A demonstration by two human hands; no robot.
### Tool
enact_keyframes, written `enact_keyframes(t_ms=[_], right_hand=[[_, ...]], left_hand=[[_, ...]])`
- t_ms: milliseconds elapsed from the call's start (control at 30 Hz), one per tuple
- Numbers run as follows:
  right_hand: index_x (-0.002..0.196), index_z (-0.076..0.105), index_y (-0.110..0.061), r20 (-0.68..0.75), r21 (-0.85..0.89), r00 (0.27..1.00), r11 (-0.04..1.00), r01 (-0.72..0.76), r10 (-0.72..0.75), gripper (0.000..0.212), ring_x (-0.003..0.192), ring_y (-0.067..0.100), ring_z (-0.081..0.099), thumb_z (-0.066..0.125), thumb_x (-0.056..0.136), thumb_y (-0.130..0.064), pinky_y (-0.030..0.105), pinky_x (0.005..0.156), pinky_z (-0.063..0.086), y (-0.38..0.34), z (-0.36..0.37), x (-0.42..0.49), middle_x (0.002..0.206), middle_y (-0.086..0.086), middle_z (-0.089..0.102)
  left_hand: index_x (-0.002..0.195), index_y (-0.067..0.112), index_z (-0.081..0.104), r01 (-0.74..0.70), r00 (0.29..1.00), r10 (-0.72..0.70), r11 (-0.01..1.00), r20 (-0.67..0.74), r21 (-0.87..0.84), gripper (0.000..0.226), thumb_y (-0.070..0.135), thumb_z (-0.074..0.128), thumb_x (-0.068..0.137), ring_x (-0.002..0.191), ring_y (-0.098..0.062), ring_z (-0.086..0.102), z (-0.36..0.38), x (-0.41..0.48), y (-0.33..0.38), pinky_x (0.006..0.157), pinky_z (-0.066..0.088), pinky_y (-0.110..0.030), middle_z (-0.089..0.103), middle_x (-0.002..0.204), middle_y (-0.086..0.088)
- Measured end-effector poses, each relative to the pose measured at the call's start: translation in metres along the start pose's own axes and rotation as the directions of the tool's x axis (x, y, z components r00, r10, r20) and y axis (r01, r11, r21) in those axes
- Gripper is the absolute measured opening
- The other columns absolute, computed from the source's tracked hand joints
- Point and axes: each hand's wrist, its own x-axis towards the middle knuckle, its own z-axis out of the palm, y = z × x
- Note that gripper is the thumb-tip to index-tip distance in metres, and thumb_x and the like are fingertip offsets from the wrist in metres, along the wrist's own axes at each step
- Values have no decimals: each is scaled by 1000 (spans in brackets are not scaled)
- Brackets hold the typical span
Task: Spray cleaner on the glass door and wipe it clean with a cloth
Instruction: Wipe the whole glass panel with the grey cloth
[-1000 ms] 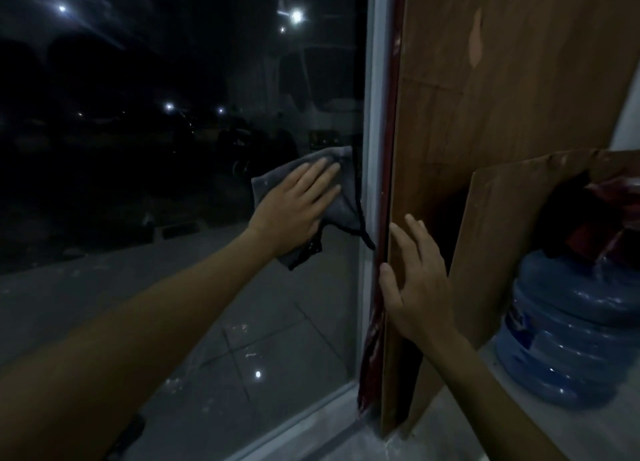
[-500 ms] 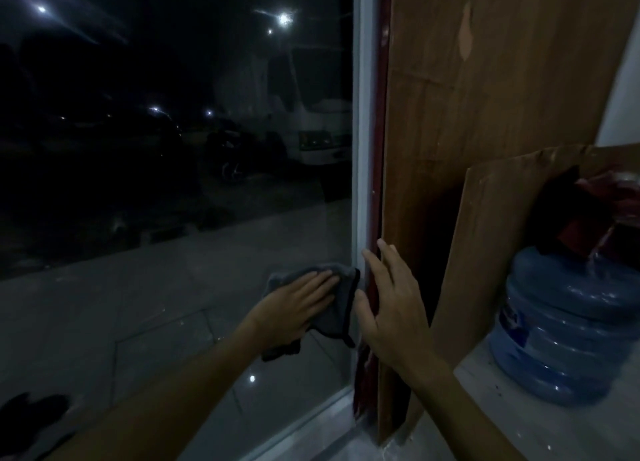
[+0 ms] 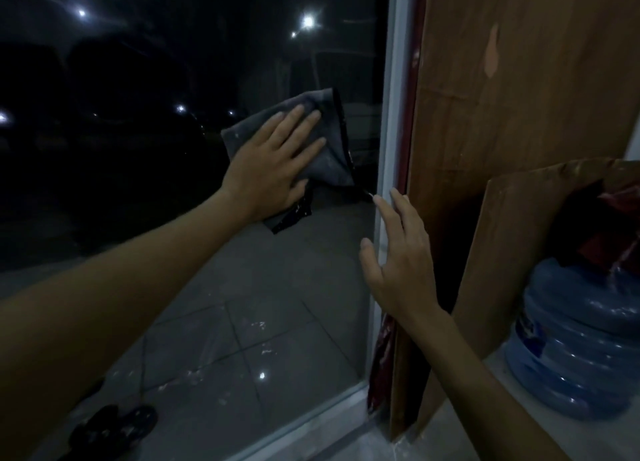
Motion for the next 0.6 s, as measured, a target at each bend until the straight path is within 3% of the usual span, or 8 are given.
enact_keyframes(t_ms=[100,200,300,467,600], right_hand=[[141,43,-9,-8,9,1000,1000,-6,6,56,138,29,35,48,89,-29,43,112,32,-3,9,-8,148,17,39],[142,41,-12,40,19,999,1000,-14,13,56,139,30,36,48,90,-30,50,111,36,-1,22,-23,150,16,38],[141,41,-13,86,13,996,1000,-16,14,56,139,32,36,47,90,-32,54,108,39,-3,35,-38,149,16,39],[142,39,-16,139,-14,990,1000,6,-4,57,142,29,29,46,89,-34,55,109,36,-12,44,-41,152,13,36],[142,37,-18,127,11,991,999,41,-42,57,142,30,31,46,88,-33,55,110,35,-28,41,-23,151,14,37]], left_hand=[[143,11,40,54,998,-54,998,-11,-36,67,40,47,83,142,-39,20,9,-24,27,116,13,-47,25,153,-22],[141,10,44,-45,998,49,995,41,-94,68,38,44,80,141,-38,20,25,-77,66,116,10,-46,28,152,-22],[145,10,36,-169,973,183,980,142,-105,69,40,40,83,143,-36,15,36,-132,94,119,2,-44,22,155,-19],[140,9,44,-290,943,302,952,140,-100,61,38,34,87,139,-32,24,34,-133,80,118,5,-42,33,150,-15],[139,9,46,-221,968,233,968,94,-120,60,35,36,86,139,-33,24,21,-111,44,116,11,-44,36,149,-17]])
